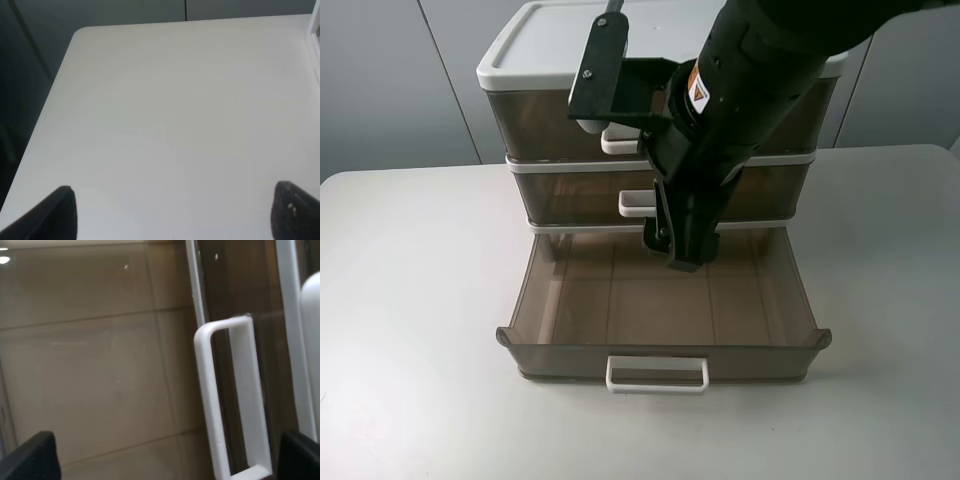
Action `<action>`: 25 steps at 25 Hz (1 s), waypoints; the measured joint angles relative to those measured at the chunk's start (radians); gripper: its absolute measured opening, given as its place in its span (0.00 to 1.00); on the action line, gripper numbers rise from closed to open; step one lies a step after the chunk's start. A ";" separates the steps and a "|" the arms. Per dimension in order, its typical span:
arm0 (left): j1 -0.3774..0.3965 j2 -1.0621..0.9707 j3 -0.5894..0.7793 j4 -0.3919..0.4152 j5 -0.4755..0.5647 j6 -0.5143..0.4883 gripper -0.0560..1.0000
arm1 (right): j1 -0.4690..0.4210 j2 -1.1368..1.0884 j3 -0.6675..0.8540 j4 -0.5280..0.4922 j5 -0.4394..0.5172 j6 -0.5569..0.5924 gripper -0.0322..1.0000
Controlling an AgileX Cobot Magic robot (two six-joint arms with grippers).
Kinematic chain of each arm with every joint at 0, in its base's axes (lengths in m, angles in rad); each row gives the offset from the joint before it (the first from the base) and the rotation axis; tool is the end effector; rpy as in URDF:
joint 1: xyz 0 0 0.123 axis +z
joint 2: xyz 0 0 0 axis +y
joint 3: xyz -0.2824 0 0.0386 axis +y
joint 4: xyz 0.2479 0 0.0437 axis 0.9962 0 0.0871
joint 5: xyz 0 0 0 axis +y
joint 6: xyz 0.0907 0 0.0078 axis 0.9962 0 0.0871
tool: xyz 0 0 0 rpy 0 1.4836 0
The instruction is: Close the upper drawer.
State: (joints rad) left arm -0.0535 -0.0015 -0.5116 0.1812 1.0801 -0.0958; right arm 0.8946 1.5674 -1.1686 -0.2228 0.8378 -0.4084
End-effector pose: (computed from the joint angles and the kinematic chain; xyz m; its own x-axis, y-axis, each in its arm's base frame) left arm -0.0072 0.0149 0.2799 -0.4540 0.0147 -0.8909 -0.0929 0.9936 0.0638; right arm 0.2124 0.2408 0.2680 -0.0964 -0.9559 -0.2774 -0.9168 0.1938 -0.3492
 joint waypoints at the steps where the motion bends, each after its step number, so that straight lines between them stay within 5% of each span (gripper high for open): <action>1: 0.000 0.000 0.000 0.000 0.000 0.000 0.76 | 0.000 0.000 0.002 0.000 0.000 0.005 0.67; 7: 0.000 0.000 0.000 0.000 0.000 0.000 0.76 | 0.010 -0.025 0.004 0.042 0.018 0.021 0.67; 12: 0.000 0.000 0.000 0.000 0.000 0.000 0.76 | 0.029 -0.131 0.002 0.289 0.109 0.023 0.67; 15: 0.000 0.000 0.000 0.000 0.000 0.000 0.76 | -0.005 -0.201 0.000 0.329 0.177 0.059 0.67; 19: 0.000 0.000 0.000 0.000 0.000 0.000 0.76 | -0.145 -0.308 0.000 0.284 0.267 0.152 0.67; 25: 0.000 0.000 0.000 0.000 0.000 0.000 0.76 | -0.541 -0.489 0.000 0.229 0.359 0.235 0.67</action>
State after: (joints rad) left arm -0.0535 -0.0015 -0.5116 0.1812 1.0801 -0.0958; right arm 0.3533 1.0784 -1.1684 0.0061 1.1972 -0.1731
